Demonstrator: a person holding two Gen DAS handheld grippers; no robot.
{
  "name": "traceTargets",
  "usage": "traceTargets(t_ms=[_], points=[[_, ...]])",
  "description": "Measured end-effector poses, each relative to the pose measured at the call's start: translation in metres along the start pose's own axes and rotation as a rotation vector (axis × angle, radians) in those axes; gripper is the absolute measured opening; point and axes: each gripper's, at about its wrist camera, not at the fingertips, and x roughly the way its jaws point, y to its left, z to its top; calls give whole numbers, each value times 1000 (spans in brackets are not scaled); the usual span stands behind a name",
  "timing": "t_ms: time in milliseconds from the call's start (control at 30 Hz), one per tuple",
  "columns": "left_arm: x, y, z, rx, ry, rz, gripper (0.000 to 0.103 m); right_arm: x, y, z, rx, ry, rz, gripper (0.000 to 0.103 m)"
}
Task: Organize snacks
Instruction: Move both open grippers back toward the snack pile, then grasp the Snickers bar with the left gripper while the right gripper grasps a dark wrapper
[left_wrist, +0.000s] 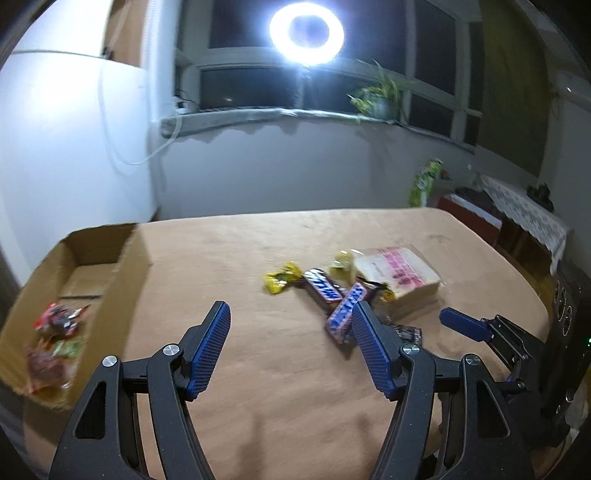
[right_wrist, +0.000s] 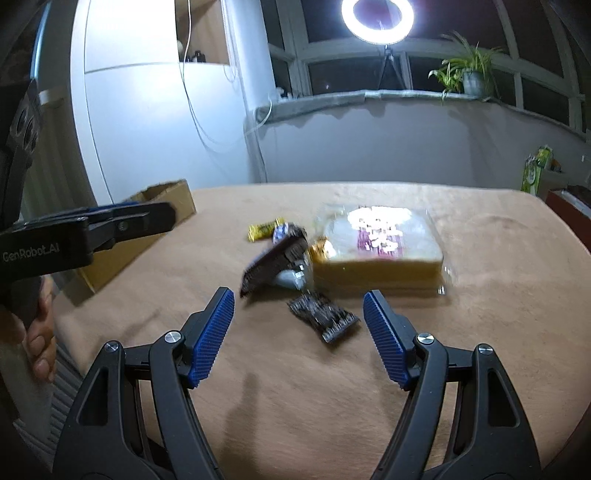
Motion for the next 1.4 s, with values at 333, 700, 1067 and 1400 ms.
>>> traceTargets(t_ms=[333,700,1067,1400], points=[[48,-16,-3,60,94,-110,68,19,-4,-10,-56,78,-31,65],[81,-15,-9,41,158,-168,67,33,2,-8,-127,85,-54,48],[83,-24,-16,82,172,-180,27,32,5,-9,-148,73,-37,28],[84,-16,-18,30,168,-212,27,32,6,-11,-163,69,-42,28]])
